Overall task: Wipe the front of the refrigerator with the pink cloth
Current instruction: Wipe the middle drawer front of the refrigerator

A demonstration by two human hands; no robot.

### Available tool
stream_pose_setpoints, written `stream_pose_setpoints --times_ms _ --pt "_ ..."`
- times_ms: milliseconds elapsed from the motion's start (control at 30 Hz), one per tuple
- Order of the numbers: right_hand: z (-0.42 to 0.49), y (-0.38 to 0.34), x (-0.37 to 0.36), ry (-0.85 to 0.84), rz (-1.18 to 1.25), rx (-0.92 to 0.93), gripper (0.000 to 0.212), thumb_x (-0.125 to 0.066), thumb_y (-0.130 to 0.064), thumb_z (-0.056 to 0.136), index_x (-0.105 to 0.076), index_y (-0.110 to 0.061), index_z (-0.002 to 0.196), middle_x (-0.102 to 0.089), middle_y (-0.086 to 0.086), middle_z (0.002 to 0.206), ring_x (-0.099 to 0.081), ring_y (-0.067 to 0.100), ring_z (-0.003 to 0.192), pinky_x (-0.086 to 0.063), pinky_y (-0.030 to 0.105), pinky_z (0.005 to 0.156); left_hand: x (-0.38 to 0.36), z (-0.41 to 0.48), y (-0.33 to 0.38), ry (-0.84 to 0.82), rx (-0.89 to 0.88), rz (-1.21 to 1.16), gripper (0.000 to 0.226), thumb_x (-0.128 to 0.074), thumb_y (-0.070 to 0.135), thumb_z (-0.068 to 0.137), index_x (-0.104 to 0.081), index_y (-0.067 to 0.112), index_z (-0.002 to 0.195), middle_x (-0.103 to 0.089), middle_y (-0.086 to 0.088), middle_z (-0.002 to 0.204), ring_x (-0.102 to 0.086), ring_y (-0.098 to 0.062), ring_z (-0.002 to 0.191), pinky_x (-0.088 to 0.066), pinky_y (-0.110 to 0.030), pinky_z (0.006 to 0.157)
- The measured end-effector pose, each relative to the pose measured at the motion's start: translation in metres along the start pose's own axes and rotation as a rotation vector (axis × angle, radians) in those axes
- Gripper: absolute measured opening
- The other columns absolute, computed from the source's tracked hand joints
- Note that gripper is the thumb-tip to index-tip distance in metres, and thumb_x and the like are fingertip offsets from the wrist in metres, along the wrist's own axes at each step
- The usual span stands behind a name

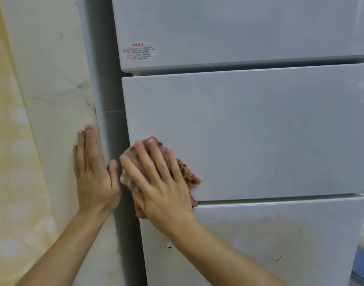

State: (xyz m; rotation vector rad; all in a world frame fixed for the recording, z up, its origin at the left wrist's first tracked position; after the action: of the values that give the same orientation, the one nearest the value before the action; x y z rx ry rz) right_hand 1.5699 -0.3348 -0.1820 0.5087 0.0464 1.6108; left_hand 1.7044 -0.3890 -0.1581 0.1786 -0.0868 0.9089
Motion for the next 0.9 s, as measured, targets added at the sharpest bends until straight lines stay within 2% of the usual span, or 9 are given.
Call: stream_pose_setpoints --times_ms 100,167,300,400,467,533,633,800,900 --pt "-0.002 0.011 0.006 -0.026 0.029 0.178 0.055 -0.041 -0.041 0.112 -0.030 -0.029 0.165 -0.018 0.006 0.175 -0.007 0.025 0.163 -0.006 0.047 0.133 0.001 0.001 0.003 0.001 -0.013 0.000 0.074 -0.040 0.014 0.100 -0.008 -0.001 0.164 -0.008 -0.012 0.175 -0.002 -0.026 0.163 -0.005 -0.049 0.132" --pt "-0.001 0.041 0.019 0.029 0.055 0.129 0.055 -0.049 -0.039 0.110 -0.037 -0.029 0.163 -0.025 0.004 0.173 -0.015 0.023 0.162 -0.012 0.044 0.132 0.002 0.002 0.003 0.012 -0.030 0.016 0.074 -0.041 0.014 0.099 -0.010 -0.001 0.164 -0.010 -0.012 0.175 -0.004 -0.027 0.163 -0.009 -0.053 0.131" --pt "-0.005 0.157 0.059 0.180 0.057 -0.222 0.065 -0.053 -0.040 0.101 -0.036 -0.025 0.162 -0.027 0.014 0.171 -0.016 0.030 0.161 -0.002 0.043 0.132 0.004 0.004 0.003 0.032 -0.038 0.036 0.073 -0.040 0.015 0.098 -0.012 0.001 0.164 -0.013 -0.013 0.174 -0.006 -0.027 0.163 -0.010 -0.052 0.131" --pt "-0.011 0.237 0.085 0.273 0.048 -0.599 0.072 -0.049 -0.046 0.101 -0.027 -0.021 0.165 -0.015 0.020 0.173 -0.009 0.038 0.161 0.000 0.051 0.131 0.003 0.003 0.003 0.039 -0.031 0.041 0.073 -0.040 0.017 0.099 -0.012 0.003 0.165 -0.013 -0.012 0.174 -0.005 -0.025 0.163 -0.010 -0.051 0.131" --pt "-0.007 0.247 0.089 0.339 0.031 -0.760 0.070 -0.042 -0.047 0.107 -0.022 -0.016 0.166 -0.011 0.023 0.173 -0.006 0.042 0.161 -0.002 0.055 0.131 0.002 0.003 0.003 0.039 -0.023 0.045 0.074 -0.041 0.016 0.098 -0.013 0.003 0.165 -0.012 -0.011 0.174 -0.006 -0.026 0.163 -0.011 -0.053 0.131" --pt "0.006 0.233 0.087 0.400 -0.014 -0.812 0.070 -0.037 -0.046 0.109 -0.023 -0.007 0.165 -0.014 0.028 0.171 -0.011 0.046 0.160 -0.006 0.057 0.131 0.001 0.002 0.003 0.045 -0.012 0.050 0.075 -0.043 0.015 0.097 -0.014 0.002 0.165 -0.012 -0.010 0.174 -0.007 -0.027 0.163 -0.009 -0.051 0.131" --pt "0.049 0.190 0.079 0.399 0.024 -0.680 0.072 -0.042 -0.044 0.105 -0.027 -0.005 0.164 -0.019 0.028 0.169 -0.015 0.046 0.159 -0.010 0.057 0.130 0.000 0.002 0.003 0.063 -0.006 0.061 0.074 -0.044 0.016 0.097 -0.015 0.002 0.164 -0.013 -0.010 0.174 -0.008 -0.027 0.163 -0.008 -0.050 0.131" --pt "0.108 0.079 0.055 0.325 0.105 -0.238 0.061 -0.045 -0.037 0.105 -0.040 -0.013 0.161 -0.029 0.021 0.169 -0.022 0.039 0.159 -0.016 0.052 0.130 0.000 0.001 0.001 0.078 -0.038 0.055 0.073 -0.044 0.013 0.097 -0.017 0.000 0.163 -0.015 -0.010 0.173 -0.010 -0.028 0.162 -0.015 -0.058 0.129" --pt "0.110 0.041 0.038 0.202 0.084 0.010 0.060 -0.043 -0.039 0.107 -0.037 -0.017 0.162 -0.024 0.018 0.171 -0.016 0.036 0.161 -0.013 0.051 0.131 0.000 0.000 0.001 0.069 -0.051 0.040 0.075 -0.046 0.011 0.095 -0.016 0.000 0.163 -0.014 -0.008 0.173 -0.010 -0.028 0.162 -0.017 -0.060 0.128"
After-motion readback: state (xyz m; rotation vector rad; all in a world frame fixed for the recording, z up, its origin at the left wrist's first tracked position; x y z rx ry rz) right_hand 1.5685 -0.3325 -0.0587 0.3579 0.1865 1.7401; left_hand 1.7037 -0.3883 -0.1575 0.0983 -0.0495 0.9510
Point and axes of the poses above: each hand's wrist, its own z-axis towards the middle knuckle, its own x-axis out of the back of the hand, y = z × x, the point moved 8 cm from there along z, towards the middle knuckle
